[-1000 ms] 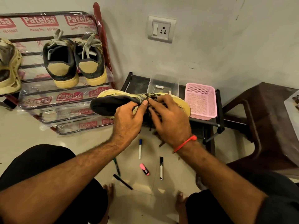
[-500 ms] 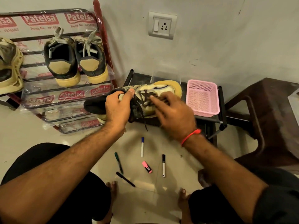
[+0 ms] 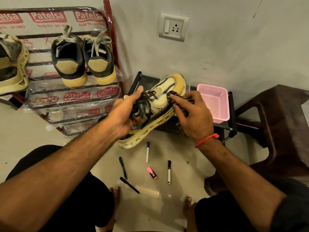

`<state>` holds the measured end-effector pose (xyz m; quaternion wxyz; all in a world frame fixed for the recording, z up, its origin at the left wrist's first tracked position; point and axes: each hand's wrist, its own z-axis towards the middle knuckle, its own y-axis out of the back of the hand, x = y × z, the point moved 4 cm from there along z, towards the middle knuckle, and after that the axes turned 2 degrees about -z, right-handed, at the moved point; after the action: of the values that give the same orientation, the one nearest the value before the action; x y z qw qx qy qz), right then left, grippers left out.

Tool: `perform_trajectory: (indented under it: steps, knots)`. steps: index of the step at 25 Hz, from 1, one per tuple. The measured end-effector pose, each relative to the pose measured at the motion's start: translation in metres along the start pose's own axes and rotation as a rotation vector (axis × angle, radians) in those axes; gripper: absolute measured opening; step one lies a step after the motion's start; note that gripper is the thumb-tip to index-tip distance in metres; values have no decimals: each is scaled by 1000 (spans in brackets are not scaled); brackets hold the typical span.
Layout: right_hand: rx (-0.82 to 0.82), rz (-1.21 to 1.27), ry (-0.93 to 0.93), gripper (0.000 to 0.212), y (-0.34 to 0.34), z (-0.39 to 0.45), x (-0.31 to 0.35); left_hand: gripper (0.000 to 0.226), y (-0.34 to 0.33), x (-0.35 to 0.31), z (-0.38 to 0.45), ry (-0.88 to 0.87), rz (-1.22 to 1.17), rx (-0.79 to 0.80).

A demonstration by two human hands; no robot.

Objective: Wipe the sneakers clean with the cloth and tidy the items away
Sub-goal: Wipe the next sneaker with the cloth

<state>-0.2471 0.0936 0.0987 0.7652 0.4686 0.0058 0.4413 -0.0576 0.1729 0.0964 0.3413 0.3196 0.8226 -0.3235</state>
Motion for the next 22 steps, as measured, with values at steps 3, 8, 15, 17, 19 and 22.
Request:
perform_trajectory:
  steps: [3,8,15,17,19,22]
  knots:
    - [40,63,-81,36,-11,-9,-3,22,-9,-1,-7,-94,317,167]
    - [174,7,-65,34,-24,-16,-2,45,-9,-11,-3,-550,1225,-63]
    - [361,-26,-12,37,-39,-27,7,42,-12,-21,-17,-906,1846,-233]
    - [359,-21,-12,37,-38,-26,7,38,-10,-24,-18,-1064,1815,-145]
    - [339,-8,-5,36,-35,-25,6,35,-10,-17,-12,-1171,1837,54]
    - [343,-10,3,36,-32,-24,5,39,-9,6,4,-1076,1906,387]
